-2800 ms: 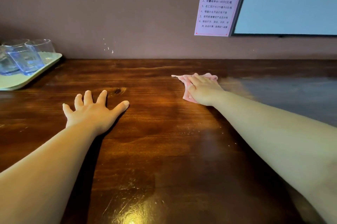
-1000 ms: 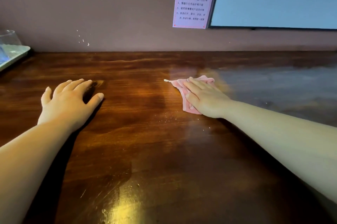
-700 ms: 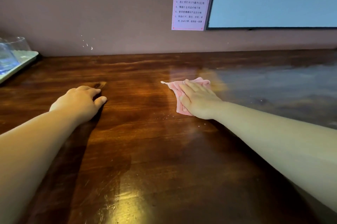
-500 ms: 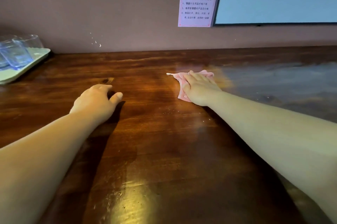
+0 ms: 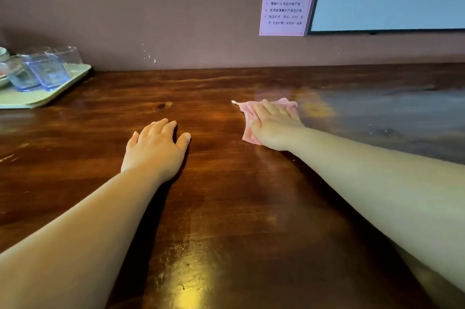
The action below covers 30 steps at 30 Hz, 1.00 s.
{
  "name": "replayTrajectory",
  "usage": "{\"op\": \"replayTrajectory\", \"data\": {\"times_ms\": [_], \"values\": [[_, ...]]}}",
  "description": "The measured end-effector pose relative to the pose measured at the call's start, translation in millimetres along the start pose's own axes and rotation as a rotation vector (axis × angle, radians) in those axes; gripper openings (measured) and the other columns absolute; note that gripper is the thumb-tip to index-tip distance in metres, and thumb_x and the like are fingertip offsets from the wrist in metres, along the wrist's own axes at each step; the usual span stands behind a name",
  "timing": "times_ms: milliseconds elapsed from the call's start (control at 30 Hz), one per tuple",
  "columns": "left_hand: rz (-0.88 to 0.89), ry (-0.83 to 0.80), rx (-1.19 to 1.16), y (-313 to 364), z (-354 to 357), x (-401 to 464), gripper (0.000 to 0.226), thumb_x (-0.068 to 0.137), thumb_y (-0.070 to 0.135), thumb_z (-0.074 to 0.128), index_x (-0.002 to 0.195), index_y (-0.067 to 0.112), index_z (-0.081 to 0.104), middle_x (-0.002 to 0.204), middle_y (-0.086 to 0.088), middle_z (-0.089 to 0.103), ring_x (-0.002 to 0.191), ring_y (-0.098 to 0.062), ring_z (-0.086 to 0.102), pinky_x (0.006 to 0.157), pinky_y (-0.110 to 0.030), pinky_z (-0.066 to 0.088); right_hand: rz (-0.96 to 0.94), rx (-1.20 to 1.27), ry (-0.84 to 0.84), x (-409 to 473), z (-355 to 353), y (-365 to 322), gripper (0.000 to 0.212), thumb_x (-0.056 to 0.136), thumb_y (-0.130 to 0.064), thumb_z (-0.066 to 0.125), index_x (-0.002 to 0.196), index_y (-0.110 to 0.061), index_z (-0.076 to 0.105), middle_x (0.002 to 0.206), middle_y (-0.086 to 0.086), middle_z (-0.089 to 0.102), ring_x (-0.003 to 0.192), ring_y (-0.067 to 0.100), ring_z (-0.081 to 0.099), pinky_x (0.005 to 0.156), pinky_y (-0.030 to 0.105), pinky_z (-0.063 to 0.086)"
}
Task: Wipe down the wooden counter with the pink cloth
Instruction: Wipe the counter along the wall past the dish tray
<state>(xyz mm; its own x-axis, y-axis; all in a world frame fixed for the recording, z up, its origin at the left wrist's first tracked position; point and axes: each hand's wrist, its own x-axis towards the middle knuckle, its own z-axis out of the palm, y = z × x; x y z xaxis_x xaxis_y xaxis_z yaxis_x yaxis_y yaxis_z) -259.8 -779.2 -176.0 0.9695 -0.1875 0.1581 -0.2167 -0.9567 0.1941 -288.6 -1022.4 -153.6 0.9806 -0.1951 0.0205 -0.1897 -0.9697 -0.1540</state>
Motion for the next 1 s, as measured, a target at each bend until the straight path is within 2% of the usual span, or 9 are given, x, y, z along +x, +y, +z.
{"op": "replayTrajectory", "data": {"times_ms": [133,333,533,600,667,733,867,933,1000], "values": [[-0.006,-0.015,0.013,1,0,1,0.066,0.097,0.062,0.021,0.153,0.027,0.022,0.16,0.005,0.017,0.148,-0.017,0.012,0.119,-0.044,0.009,-0.146,0.044,-0.006,-20,9,2,0.051,0.106,-0.034,0.012,0.155,-0.031,0.024,0.158,-0.002,0.03,0.148,0.024,0.023,0.12,0.051,0.013],[-0.021,-0.022,0.052,1,0,2,0.066,0.097,0.063,0.018,0.153,0.029,0.017,0.161,0.005,0.012,0.148,-0.017,0.005,0.119,-0.045,0.001,-0.027,0.009,-0.007,5,2,-26,0.053,0.108,-0.044,0.009,0.156,-0.033,0.025,0.161,-0.001,0.03,0.148,0.028,0.026,0.12,0.051,0.015],[-0.032,-0.04,0.056,-4,5,8,0.068,0.095,0.066,0.016,0.153,0.03,0.018,0.161,0.005,0.014,0.148,-0.017,0.007,0.118,-0.045,0.001,-0.149,0.051,-0.02,-18,12,-26,0.052,0.107,-0.039,0.014,0.157,-0.029,0.023,0.163,0.001,0.025,0.15,0.025,0.021,0.12,0.049,0.012],[-0.039,-0.05,0.057,-3,4,10,0.068,0.095,0.066,0.017,0.153,0.031,0.019,0.161,0.005,0.014,0.148,-0.018,0.008,0.118,-0.046,0.003,-0.127,0.041,-0.037,-7,5,-34,0.049,0.108,-0.041,0.017,0.155,-0.03,0.028,0.159,0.0,0.032,0.147,0.026,0.027,0.119,0.049,0.019],[-0.046,-0.051,0.051,-1,3,10,0.068,0.095,0.066,0.019,0.153,0.03,0.02,0.161,0.005,0.016,0.148,-0.018,0.01,0.118,-0.046,0.005,-0.096,-0.025,-0.004,-3,-2,-44,0.047,0.107,-0.048,0.027,0.149,-0.031,0.038,0.145,0.0,0.046,0.136,0.026,0.041,0.112,0.046,0.028],[-0.058,-0.042,0.044,0,2,9,0.068,0.095,0.066,0.02,0.153,0.03,0.02,0.161,0.005,0.016,0.148,-0.019,0.011,0.118,-0.046,0.006,-0.097,-0.051,0.037,-7,-1,-49,0.046,0.105,-0.051,0.03,0.144,-0.03,0.044,0.133,0.0,0.053,0.126,0.026,0.047,0.106,0.045,0.031],[-0.065,-0.038,0.045,0,2,9,0.068,0.095,0.065,0.021,0.152,0.03,0.021,0.16,0.005,0.017,0.148,-0.019,0.012,0.118,-0.046,0.008,-0.21,0.04,-0.007,-33,16,-45,0.057,0.106,-0.049,0.008,0.151,-0.026,0.034,0.151,0.0,0.039,0.142,0.024,0.032,0.115,0.048,0.016],[-0.068,-0.029,0.046,0,1,8,0.068,0.095,0.065,0.022,0.152,0.03,0.022,0.16,0.004,0.018,0.148,-0.019,0.013,0.118,-0.046,0.008,-0.209,0.027,-0.038,-30,11,-48,0.057,0.106,-0.049,0.01,0.155,-0.027,0.028,0.16,0.0,0.032,0.148,0.024,0.026,0.118,0.049,0.013],[-0.058,-0.031,0.042,1,-2,6,0.067,0.095,0.064,0.022,0.152,0.03,0.022,0.16,0.004,0.017,0.148,-0.019,0.013,0.118,-0.046,0.008,-0.159,-0.051,-0.035,-26,3,-57,0.054,0.106,-0.049,0.023,0.155,-0.027,0.029,0.157,0.0,0.036,0.145,0.026,0.031,0.115,0.048,0.019]]}}
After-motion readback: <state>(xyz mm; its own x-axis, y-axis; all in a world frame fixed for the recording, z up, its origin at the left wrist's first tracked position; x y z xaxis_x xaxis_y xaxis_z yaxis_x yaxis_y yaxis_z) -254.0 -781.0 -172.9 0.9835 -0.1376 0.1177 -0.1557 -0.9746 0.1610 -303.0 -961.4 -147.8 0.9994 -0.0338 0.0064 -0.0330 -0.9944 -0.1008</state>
